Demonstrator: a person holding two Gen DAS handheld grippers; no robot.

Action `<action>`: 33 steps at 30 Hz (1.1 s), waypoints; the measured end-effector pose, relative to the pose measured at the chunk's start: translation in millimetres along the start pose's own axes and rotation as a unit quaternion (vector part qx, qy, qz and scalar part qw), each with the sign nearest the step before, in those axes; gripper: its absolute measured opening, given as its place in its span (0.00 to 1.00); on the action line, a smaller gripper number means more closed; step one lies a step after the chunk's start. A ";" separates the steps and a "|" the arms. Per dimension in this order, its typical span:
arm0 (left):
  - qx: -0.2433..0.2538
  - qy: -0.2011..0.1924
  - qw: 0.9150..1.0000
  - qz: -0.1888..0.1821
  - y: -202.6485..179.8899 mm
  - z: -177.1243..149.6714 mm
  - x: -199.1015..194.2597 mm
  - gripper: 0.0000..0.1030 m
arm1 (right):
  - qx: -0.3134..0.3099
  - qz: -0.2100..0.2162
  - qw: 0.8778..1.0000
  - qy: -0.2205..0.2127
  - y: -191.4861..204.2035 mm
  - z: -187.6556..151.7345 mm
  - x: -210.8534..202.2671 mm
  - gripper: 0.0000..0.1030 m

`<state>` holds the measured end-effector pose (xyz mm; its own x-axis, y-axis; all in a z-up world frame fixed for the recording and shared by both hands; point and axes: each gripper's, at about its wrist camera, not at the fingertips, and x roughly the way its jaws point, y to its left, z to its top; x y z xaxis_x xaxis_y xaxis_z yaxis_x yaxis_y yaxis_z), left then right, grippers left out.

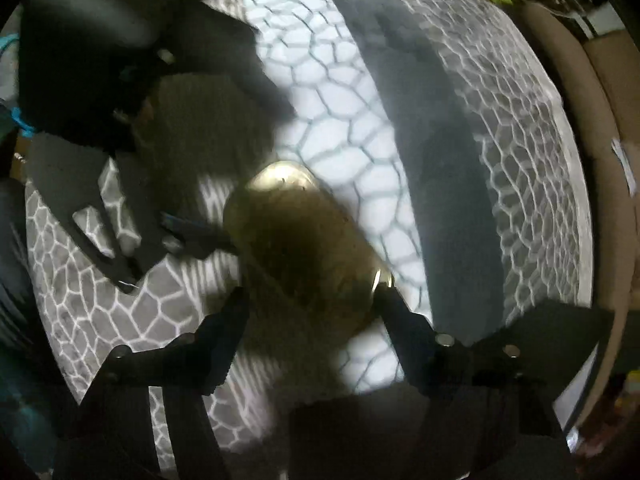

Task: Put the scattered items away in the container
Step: 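Grasp the gold sardine tin with the right tool and lift it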

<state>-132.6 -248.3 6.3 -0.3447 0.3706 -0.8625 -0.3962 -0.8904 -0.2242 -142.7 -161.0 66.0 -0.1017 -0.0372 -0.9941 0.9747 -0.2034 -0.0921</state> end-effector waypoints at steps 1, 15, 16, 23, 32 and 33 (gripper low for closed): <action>0.005 -0.001 1.000 -0.002 -0.2 0.8 1.9 0.86 | 0.001 0.003 1.000 -0.003 -3.2 1.1 -0.6 0.62; 0.066 -0.007 0.997 -0.034 -18.4 7.8 10.0 0.52 | -0.064 -0.007 0.998 0.011 10.2 1.2 -2.1 0.75; 0.067 -0.007 0.997 -0.036 -18.0 7.7 9.8 0.52 | -0.072 -0.014 0.997 0.003 10.6 -0.8 -6.1 0.75; 0.069 -0.016 0.996 -0.051 -14.3 5.4 9.3 0.51 | -0.042 -0.006 0.999 -0.008 -10.8 -7.7 3.9 0.79; 0.075 -0.013 0.996 -0.056 -10.8 6.6 5.4 0.50 | -0.034 0.010 0.999 -0.012 -2.7 -9.8 13.6 0.53; 0.082 -0.010 0.995 -0.053 -10.0 8.0 3.3 0.50 | -0.032 0.005 0.999 -0.023 -0.6 -9.0 9.2 0.52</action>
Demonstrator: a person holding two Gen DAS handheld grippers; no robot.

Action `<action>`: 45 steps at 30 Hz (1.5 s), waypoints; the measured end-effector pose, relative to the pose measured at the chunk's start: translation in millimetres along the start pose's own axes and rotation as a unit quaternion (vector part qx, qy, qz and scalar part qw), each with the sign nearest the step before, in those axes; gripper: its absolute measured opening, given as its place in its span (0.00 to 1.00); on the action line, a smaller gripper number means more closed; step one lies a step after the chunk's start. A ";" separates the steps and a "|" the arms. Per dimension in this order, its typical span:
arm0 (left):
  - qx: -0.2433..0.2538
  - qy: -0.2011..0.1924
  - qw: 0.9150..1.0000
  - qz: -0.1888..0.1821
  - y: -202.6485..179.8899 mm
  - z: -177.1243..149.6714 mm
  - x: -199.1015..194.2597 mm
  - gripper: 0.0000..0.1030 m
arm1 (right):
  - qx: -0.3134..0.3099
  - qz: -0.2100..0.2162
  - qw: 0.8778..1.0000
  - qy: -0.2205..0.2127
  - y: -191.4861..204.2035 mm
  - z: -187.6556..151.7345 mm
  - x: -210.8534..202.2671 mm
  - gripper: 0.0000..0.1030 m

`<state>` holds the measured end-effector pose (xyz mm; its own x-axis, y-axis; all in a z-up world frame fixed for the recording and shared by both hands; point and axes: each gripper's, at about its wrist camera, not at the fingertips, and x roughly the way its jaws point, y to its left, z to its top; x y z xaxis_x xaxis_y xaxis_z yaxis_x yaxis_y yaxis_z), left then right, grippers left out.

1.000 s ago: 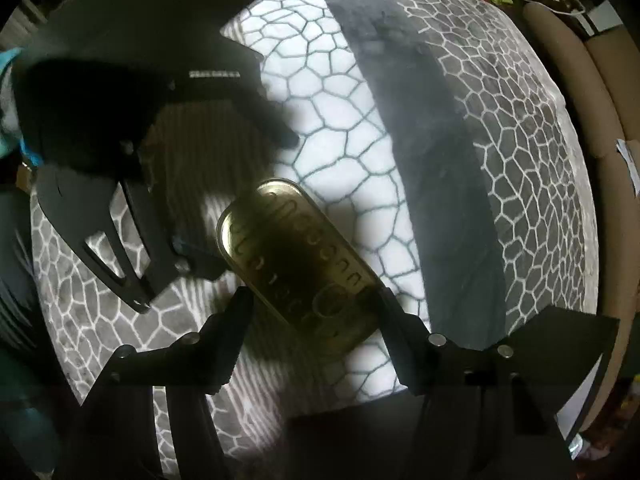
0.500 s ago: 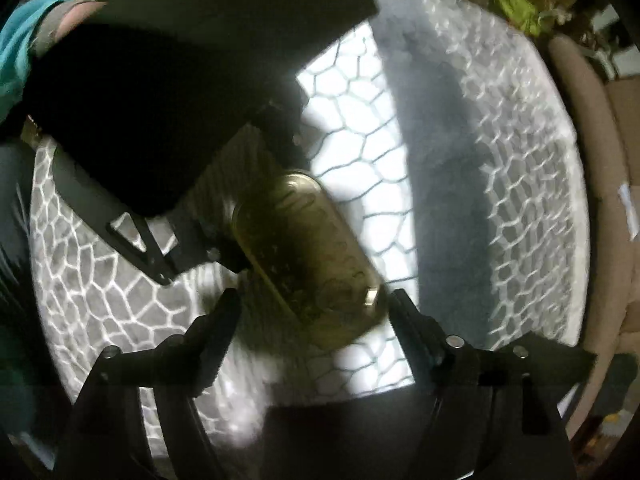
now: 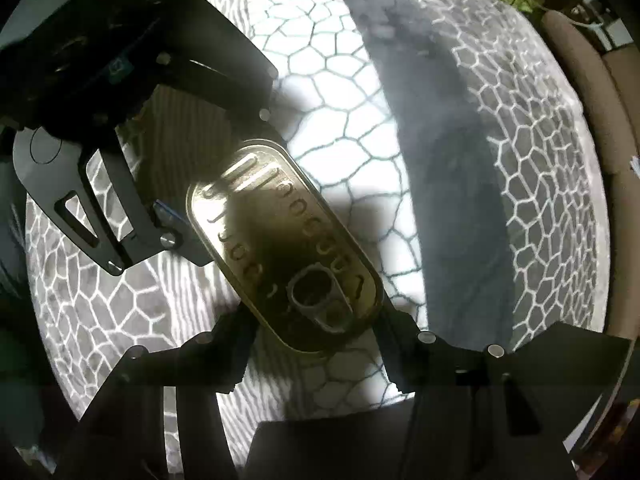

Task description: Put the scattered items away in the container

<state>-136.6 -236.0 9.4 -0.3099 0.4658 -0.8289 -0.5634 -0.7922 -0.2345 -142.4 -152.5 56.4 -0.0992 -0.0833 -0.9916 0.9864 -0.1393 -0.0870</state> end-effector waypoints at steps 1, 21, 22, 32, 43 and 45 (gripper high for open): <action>0.008 0.004 1.000 0.003 1.2 1.7 -3.9 0.49 | 0.006 -0.002 1.000 -0.009 0.5 1.3 -4.0 0.51; -0.063 -0.023 0.995 0.076 79.8 -52.7 -89.5 0.76 | 0.269 0.004 0.937 -0.222 0.3 26.0 -7.3 0.64; -0.090 -0.045 0.992 0.071 84.8 -59.4 -94.8 0.76 | 0.291 0.013 0.926 -0.239 -2.6 20.4 -9.0 0.64; -0.227 -0.151 0.962 -0.010 89.2 -90.1 -98.4 0.77 | 0.477 0.177 0.785 -0.354 -18.9 -7.4 4.7 0.79; -0.383 -0.192 0.896 -0.118 119.2 -101.8 -87.2 0.83 | 0.601 0.271 0.675 -0.332 -36.9 -27.5 39.6 0.58; -0.405 -0.207 0.881 -0.134 125.6 -106.7 -89.7 0.83 | 0.609 0.271 0.668 -0.330 -37.4 -28.8 38.2 0.57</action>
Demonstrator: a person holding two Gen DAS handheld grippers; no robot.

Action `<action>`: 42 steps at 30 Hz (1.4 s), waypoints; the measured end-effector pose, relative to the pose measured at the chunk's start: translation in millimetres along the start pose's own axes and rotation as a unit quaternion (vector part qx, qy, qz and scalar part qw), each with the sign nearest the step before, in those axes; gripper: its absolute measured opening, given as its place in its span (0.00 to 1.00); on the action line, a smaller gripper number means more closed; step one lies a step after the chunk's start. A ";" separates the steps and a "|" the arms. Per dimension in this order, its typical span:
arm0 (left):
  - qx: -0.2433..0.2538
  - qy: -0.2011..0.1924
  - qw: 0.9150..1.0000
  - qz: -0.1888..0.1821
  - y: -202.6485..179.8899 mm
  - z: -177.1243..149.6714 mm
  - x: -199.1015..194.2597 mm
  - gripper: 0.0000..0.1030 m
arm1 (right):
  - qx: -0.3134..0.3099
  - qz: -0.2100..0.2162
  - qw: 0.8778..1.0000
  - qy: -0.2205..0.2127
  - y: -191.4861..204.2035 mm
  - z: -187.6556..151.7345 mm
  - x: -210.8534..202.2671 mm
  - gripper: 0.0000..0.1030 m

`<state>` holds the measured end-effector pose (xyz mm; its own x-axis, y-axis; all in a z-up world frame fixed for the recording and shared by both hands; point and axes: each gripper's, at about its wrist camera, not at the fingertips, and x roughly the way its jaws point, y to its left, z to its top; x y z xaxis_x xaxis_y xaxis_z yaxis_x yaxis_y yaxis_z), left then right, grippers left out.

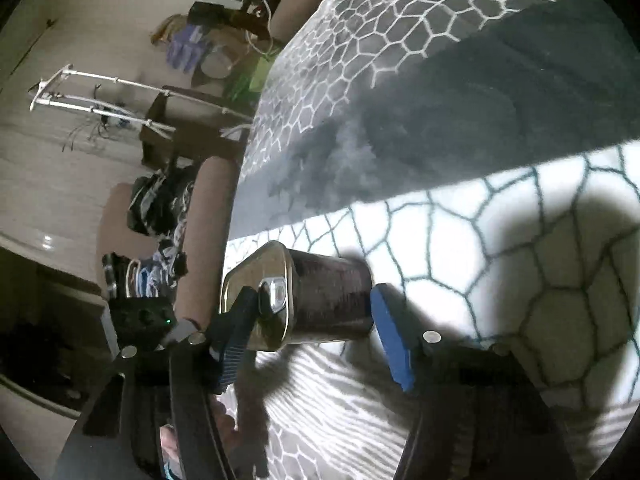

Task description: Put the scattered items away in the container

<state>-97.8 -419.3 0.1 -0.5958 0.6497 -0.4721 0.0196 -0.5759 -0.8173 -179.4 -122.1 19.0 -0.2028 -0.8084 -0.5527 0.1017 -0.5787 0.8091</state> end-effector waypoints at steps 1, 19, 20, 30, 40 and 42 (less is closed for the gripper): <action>-0.011 -0.004 1.000 -0.005 2.3 2.0 -1.2 0.84 | 0.001 -0.003 1.000 0.000 1.0 1.1 0.0 0.57; 0.009 0.030 0.997 0.071 -28.0 -7.6 41.5 0.90 | 0.004 -0.003 1.000 0.002 0.3 -0.6 -12.0 0.52; 0.009 0.028 0.997 0.069 -29.2 -8.3 40.2 0.89 | -0.001 -0.006 1.000 0.004 3.0 -1.5 -12.7 0.52; 0.072 -0.002 0.991 0.112 -59.3 -6.6 9.7 0.87 | -0.170 -0.089 0.981 0.019 61.4 -16.9 -16.3 0.54; 0.364 0.132 0.893 0.229 -62.0 -23.2 48.9 0.90 | -0.572 -0.252 0.770 0.126 116.9 -39.7 14.6 0.82; 0.380 0.136 0.887 0.224 -62.3 -21.4 55.0 0.90 | -0.615 -0.255 0.729 0.159 111.0 -41.5 23.3 0.82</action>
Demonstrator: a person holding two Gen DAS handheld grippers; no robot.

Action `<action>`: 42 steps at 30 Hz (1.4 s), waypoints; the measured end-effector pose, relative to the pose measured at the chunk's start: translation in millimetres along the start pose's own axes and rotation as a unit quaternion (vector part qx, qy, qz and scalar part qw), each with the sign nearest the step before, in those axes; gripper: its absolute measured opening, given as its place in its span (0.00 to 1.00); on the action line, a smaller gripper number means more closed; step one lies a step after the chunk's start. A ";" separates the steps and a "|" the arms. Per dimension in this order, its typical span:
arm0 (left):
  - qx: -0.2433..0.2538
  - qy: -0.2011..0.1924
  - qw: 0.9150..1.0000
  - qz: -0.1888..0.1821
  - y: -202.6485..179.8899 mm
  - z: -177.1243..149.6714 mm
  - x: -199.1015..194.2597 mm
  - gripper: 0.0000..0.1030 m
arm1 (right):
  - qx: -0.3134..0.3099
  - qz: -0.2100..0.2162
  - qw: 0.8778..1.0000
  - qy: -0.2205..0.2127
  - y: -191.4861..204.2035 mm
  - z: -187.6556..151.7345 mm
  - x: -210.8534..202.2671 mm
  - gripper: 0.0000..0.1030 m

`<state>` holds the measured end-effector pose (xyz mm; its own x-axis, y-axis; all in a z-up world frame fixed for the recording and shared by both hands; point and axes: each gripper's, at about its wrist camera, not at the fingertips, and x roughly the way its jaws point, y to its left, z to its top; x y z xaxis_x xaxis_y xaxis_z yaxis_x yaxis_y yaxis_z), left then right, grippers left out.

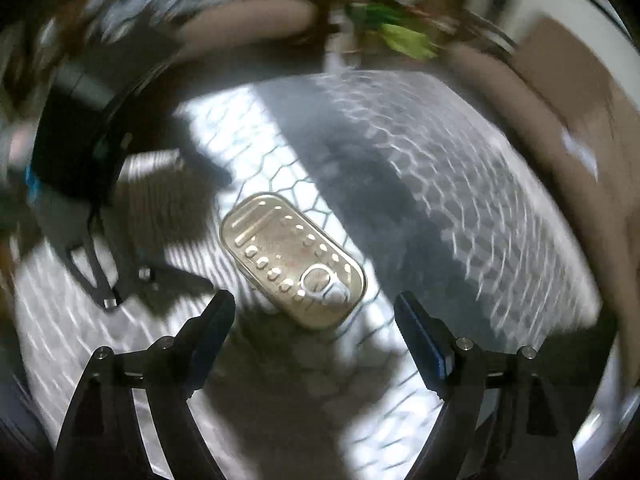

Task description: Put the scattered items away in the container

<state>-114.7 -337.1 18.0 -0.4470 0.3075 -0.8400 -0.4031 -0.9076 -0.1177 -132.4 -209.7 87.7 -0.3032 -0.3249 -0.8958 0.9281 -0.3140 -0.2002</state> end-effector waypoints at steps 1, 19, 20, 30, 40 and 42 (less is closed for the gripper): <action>0.006 -0.001 1.000 -0.005 1.6 2.2 2.1 0.90 | -0.016 0.008 1.000 0.011 -1.2 1.2 5.2 0.82; 0.098 0.036 0.989 -0.105 -4.0 28.8 35.5 0.59 | -0.035 0.131 0.990 0.044 -24.8 7.2 49.4 0.54; 0.094 0.033 0.989 -0.106 -3.5 28.1 33.6 0.59 | -0.035 0.128 0.990 0.042 -24.2 8.1 48.4 0.54; 0.119 0.032 0.989 -0.081 -27.6 36.7 1.5 0.49 | -0.074 0.102 0.991 0.036 -7.8 7.9 8.0 0.54; 0.175 0.015 0.983 -0.056 -89.1 85.8 -49.1 0.49 | -0.081 0.057 0.995 0.006 -19.7 -12.0 -83.7 0.54; 0.195 0.011 0.979 -0.050 -108.8 105.0 -56.5 0.49 | -0.079 0.040 0.996 0.004 -29.2 -21.4 -104.8 0.53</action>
<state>-129.4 -225.7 133.9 -0.3741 0.3784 -0.8467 -0.7206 -0.6933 0.0086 -123.1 -147.4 179.0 -0.2256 -0.3360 -0.9145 0.9719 -0.1423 -0.1875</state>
